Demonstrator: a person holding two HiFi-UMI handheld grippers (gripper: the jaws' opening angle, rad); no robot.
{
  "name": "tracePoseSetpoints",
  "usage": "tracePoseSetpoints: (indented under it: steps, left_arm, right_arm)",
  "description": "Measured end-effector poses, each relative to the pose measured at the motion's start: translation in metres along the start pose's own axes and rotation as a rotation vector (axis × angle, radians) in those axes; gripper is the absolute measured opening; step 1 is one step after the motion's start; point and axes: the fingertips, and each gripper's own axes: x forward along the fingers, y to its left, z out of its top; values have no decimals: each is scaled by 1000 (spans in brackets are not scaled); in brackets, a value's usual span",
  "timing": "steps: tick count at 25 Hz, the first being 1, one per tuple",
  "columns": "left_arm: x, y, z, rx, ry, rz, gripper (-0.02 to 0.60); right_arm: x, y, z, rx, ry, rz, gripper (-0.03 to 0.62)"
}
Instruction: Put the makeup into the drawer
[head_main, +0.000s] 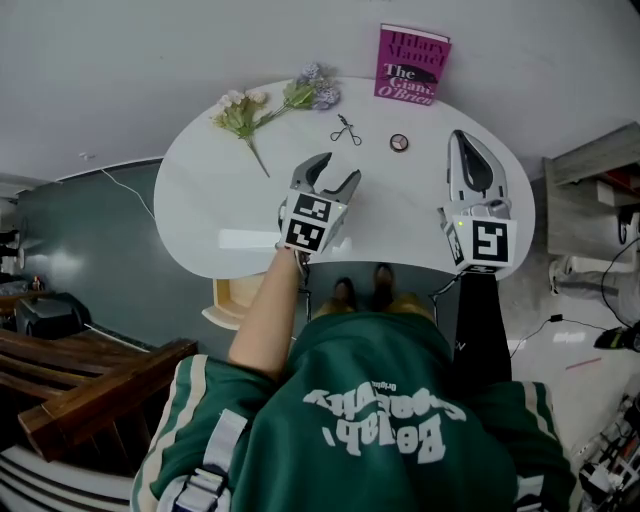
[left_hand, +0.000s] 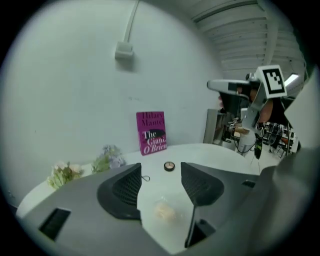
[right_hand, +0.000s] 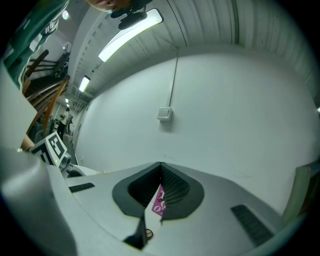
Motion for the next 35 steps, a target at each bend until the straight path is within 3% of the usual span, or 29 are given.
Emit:
tracePoseSetpoints:
  steps: [4,10,12,14,17,19,23,30,35]
  left_arm:
    - [27,-7,-70,-74,200,-23,264]
    - [47,-11,-130,-209,360,0,275]
    - [51,-6,-148,-202,423,37,275]
    - [54,-1,-157,-174,448,61,168]
    - [51,2,-152,-175,439,72,115]
    - [50,4,-138,-170,398,75,109]
    - [39,9,-82,-130,241,86,104]
    - [-20,10,60,47,-128,136,104]
    - [-67,5,136,149,-355,203,106]
  right_arm:
    - [-4,-8,-5,7,18,-9,9]
    - [-11,-15,-13,5,25,-13,9]
    - [-13,-15,-16,2,30,-10,9]
    - [-15,-15,-17,6,37,-10,9]
    - [-18,-18,-18,6,34,-11,9]
    - [-18,-19,-18,10,33,-15,9]
    - [-17,-15,-15,7,32,-11,9]
    - [-11,-5,2,1,-3,12,9]
    - [-8,-1,17,-11,-27,15,9]
